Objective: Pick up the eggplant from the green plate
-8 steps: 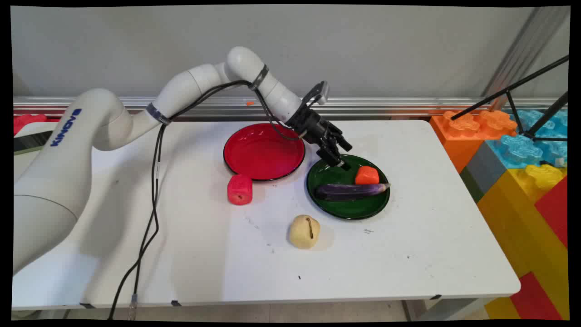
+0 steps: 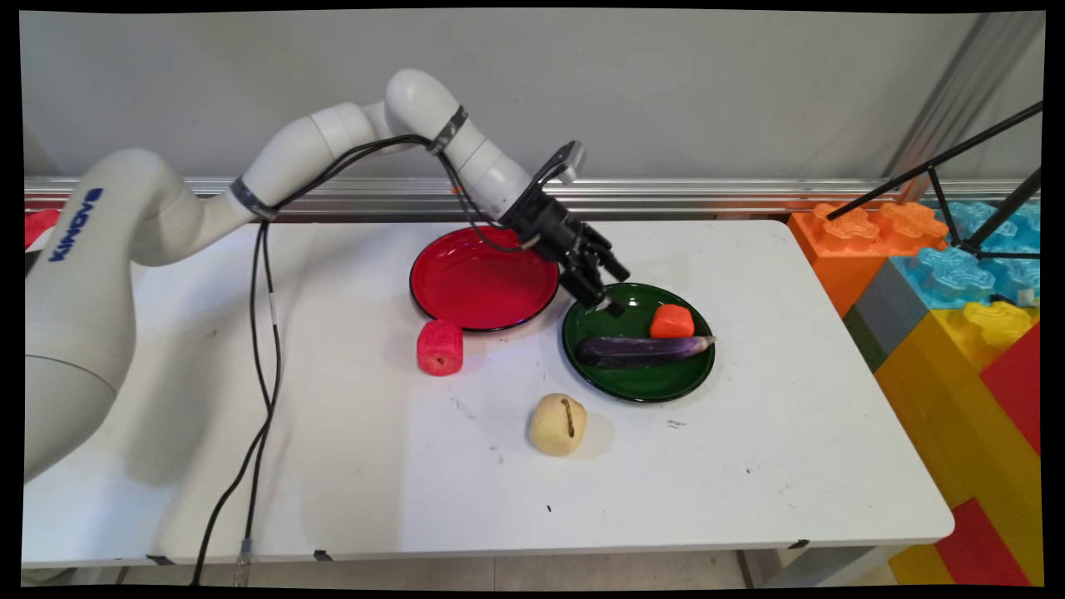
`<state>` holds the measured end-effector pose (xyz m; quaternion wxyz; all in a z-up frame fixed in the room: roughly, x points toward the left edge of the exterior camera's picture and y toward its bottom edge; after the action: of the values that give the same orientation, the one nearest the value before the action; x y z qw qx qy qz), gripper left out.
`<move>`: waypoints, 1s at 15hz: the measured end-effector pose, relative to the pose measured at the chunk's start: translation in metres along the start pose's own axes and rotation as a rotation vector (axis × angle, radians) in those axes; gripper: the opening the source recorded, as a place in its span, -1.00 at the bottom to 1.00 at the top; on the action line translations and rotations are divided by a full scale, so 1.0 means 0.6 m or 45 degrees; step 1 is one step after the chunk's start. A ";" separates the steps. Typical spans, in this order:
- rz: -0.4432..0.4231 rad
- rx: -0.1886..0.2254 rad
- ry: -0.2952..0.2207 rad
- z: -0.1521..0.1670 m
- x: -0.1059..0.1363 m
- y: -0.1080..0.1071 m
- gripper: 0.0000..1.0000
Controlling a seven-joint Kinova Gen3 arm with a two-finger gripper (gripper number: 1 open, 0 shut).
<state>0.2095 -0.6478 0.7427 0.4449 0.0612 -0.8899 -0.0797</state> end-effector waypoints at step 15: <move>-0.001 -0.037 -0.148 0.056 0.007 0.054 1.00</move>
<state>0.1789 -0.6142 0.7324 0.3934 0.0502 -0.9129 -0.0963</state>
